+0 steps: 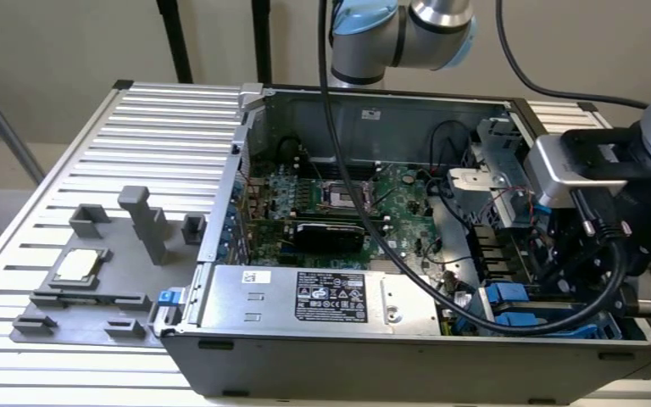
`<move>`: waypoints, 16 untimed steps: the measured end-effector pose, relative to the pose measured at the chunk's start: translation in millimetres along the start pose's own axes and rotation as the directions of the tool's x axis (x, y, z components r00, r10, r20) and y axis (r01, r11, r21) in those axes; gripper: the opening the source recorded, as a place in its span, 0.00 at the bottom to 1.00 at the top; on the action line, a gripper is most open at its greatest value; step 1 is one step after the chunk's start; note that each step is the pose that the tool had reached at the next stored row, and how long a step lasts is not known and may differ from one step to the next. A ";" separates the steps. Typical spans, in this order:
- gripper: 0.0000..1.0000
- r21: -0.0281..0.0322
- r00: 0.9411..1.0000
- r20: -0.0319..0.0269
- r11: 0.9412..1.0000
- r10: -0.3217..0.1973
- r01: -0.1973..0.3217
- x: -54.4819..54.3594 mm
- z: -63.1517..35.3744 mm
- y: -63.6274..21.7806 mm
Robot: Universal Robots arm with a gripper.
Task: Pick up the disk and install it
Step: 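Insert the second disk wire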
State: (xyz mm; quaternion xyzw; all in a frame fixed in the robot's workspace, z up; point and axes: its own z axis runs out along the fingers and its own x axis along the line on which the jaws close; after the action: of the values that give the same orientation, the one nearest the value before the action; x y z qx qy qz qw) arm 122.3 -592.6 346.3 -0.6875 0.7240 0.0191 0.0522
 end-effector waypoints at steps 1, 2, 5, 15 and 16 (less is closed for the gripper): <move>0.16 0.001 1.000 -0.002 1.000 0.000 0.000 0.0 0.1 0.0; 0.16 0.003 1.000 -0.004 1.000 0.000 0.000 -0.1 0.2 0.1; 0.16 0.013 1.000 -0.011 1.000 -0.002 0.002 -1.2 1.3 0.8; 0.16 0.035 1.000 -0.028 0.999 -0.004 0.005 -6.5 3.6 5.6; 0.16 0.038 1.000 -0.028 0.999 -0.004 0.005 -7.6 3.8 5.9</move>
State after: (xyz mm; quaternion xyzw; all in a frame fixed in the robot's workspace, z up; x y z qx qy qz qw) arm 117.0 -584.3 343.0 -0.6884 0.7232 -0.0044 0.0549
